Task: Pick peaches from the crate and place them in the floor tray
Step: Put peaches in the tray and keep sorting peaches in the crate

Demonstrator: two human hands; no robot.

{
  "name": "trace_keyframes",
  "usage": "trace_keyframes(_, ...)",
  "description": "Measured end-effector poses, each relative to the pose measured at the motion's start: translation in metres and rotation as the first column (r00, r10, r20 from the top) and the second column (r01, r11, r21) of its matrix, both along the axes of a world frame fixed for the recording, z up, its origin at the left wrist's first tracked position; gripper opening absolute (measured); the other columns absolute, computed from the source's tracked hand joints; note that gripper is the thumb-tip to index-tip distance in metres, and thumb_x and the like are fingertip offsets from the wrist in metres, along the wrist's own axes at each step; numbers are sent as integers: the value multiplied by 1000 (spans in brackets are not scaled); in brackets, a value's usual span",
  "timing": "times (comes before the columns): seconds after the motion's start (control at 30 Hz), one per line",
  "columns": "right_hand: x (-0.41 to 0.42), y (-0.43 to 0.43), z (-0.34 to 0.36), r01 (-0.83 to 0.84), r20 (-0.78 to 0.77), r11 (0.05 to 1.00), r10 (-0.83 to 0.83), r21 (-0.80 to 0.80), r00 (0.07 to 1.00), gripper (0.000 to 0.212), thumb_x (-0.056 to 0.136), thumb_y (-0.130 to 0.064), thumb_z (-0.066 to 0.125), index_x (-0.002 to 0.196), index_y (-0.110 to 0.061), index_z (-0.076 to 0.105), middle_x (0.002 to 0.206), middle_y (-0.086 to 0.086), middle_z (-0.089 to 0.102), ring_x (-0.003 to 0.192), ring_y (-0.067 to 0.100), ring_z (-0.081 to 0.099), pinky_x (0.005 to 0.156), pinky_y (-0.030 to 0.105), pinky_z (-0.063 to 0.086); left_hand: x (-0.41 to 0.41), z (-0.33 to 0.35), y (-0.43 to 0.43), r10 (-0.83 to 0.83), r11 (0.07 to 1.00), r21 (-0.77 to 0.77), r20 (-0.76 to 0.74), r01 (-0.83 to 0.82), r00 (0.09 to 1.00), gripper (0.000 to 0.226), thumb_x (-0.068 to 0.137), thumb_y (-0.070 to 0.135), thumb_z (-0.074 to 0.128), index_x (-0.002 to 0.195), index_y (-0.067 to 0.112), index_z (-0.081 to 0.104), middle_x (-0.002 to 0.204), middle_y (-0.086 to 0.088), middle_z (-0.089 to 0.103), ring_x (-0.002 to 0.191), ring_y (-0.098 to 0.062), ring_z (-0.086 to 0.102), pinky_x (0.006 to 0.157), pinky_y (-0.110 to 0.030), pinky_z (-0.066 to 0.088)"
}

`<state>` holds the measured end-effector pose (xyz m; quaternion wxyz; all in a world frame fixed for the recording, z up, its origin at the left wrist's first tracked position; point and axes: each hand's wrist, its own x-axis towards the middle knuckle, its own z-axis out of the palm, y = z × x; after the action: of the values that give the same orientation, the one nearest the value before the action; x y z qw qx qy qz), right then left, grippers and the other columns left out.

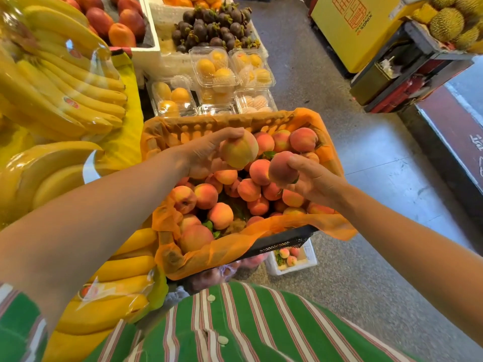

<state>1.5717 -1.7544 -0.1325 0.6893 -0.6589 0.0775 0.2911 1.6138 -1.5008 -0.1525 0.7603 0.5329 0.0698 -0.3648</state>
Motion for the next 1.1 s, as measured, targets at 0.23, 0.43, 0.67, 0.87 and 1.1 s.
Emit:
trace_keyframes(0.23, 23, -7, -6, 53, 385, 780, 248, -624, 889, 54, 74, -26, 82, 123, -22, 59, 116, 0, 59, 106, 11, 57, 85, 15, 49, 13, -7, -15, -24, 932, 358, 203, -51, 979, 27, 82, 30, 70, 106, 17, 67, 114, 0, 58, 108, -21, 49, 75, -30, 41)
trace_keyframes(0.43, 49, -8, -31, 122, 482, 551, 576, -825, 660, 59, 69, -22, 82, 121, -10, 56, 116, 4, 61, 108, 19, 57, 87, 30, 48, 25, -16, -25, -57, 858, 502, 305, -110, 951, 35, 80, 26, 74, 112, 22, 63, 113, -2, 49, 97, -18, 48, 62, -25, 38)
trace_keyframes(0.67, 62, -12, -40, 109, 462, 507, 647, -855, 607, 54, 75, -32, 79, 120, -13, 57, 113, 4, 62, 104, 19, 56, 86, 31, 47, 41, -39, -29, -171, 740, 659, 381, -136, 909, 54, 75, 36, 78, 121, 18, 58, 126, -4, 51, 104, -18, 48, 76, -30, 41)
trace_keyframes(0.87, 65, -18, -40, 82, 485, 562, 619, -823, 618, 50, 77, -39, 76, 119, -18, 60, 109, -7, 57, 102, 10, 53, 85, 30, 47, 50, -49, -38, -353, 653, 747, 447, -126, 822, 57, 73, 37, 80, 121, 16, 58, 124, -6, 57, 109, -24, 54, 86, -36, 47)
trace_keyframes(1.1, 63, -20, -40, 58, 464, 561, 618, -826, 634, 53, 76, -37, 77, 123, -20, 58, 117, -2, 58, 110, 13, 53, 90, 36, 48, 49, -50, -42, -580, 527, 826, 521, -199, 626, 58, 77, 49, 73, 127, 21, 60, 122, -12, 50, 117, -30, 47, 95, -43, 44)
